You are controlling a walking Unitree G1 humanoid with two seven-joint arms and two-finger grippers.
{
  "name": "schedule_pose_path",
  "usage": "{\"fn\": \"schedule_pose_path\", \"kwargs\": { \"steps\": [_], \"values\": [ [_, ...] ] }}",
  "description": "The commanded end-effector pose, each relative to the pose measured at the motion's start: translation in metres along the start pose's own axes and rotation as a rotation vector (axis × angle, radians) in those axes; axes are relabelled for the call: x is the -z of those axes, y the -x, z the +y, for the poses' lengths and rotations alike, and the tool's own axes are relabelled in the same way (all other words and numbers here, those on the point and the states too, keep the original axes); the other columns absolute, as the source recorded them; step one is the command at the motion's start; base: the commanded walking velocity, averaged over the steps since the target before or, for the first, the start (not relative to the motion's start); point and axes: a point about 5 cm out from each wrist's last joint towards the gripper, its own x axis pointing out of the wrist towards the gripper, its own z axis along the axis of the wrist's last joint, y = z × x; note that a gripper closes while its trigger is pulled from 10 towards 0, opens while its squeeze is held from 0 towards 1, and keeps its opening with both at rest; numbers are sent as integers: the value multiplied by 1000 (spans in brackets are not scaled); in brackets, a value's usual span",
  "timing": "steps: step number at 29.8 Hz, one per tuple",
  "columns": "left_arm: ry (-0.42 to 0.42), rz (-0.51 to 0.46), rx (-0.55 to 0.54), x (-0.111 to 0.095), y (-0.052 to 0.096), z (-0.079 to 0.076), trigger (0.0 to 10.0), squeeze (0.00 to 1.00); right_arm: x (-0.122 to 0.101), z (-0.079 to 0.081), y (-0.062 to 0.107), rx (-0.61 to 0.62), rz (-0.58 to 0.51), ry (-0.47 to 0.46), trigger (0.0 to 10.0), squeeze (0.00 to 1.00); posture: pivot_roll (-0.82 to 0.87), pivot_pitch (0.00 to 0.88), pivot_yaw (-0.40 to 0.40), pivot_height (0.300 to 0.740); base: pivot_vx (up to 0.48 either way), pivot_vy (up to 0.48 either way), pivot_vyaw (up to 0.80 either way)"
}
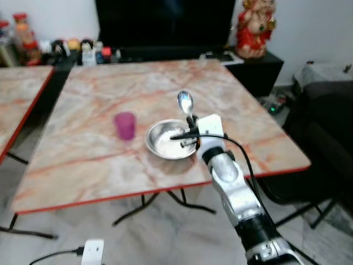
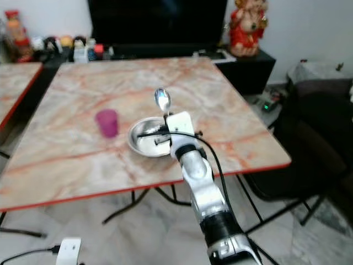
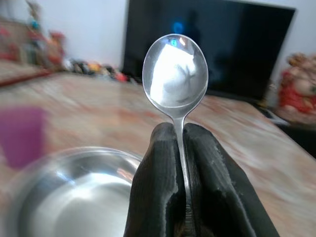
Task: Setting the table
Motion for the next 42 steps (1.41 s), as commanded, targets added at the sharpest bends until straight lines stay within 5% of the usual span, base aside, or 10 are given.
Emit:
{"fn": "schedule_pose_path", "kwargs": {
  "steps": [1, 42],
  "values": [
    [0, 8, -14, 3, 0, 5, 10000, 0, -12, 4, -5, -6, -37, -14, 10000, 0, -55, 0, -29, 740, 315, -356, 0],
    [28, -7, -40, -2, 0, 10, 10000, 0, -2, 6, -2, 0, 3, -25, 10000, 0, -57, 0, -22, 740, 24, 26, 0]
  ]
}}
